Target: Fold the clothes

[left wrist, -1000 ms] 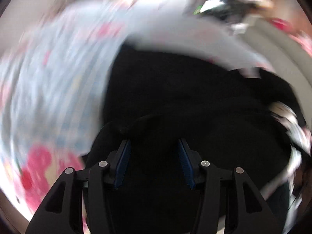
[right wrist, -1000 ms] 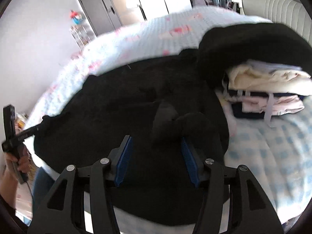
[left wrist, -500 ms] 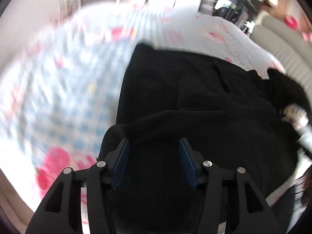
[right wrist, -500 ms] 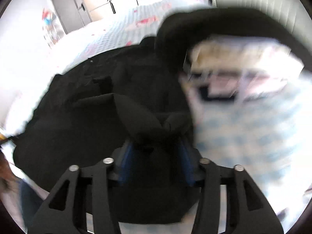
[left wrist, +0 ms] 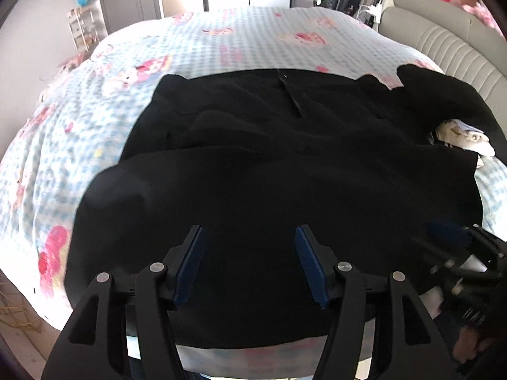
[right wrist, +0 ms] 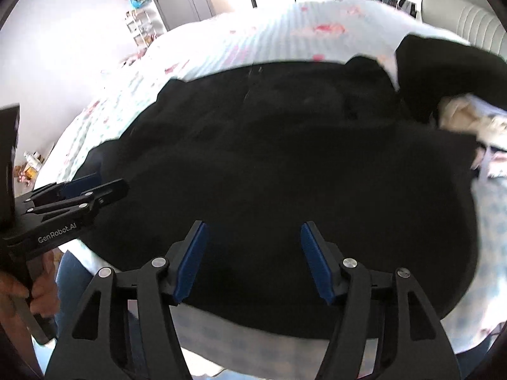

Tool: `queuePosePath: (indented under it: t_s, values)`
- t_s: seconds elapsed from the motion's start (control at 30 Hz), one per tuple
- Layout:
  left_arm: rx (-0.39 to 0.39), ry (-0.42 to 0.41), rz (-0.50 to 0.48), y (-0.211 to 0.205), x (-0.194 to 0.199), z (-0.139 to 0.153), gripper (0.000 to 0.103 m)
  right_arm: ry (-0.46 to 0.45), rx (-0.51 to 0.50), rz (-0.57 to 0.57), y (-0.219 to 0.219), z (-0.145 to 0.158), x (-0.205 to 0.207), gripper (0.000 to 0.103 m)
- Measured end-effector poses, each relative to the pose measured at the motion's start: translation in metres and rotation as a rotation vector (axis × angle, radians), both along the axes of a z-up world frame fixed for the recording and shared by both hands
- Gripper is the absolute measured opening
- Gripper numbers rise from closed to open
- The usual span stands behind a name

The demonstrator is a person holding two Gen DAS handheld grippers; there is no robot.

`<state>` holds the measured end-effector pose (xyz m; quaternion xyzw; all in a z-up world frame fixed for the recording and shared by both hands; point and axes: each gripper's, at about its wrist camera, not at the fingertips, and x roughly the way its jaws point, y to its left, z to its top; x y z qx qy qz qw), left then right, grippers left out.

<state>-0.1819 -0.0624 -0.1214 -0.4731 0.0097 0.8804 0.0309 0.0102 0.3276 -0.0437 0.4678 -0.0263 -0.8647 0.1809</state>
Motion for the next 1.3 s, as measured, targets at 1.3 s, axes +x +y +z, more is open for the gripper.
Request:
queuePosePath:
  t_s: [1.3]
  values:
    - [0.426, -0.132, -0.516, 0.19, -0.003, -0.003, 0.067, -0.076, -0.154, -0.337, 0.18, -0.015, 0.031, 0.057]
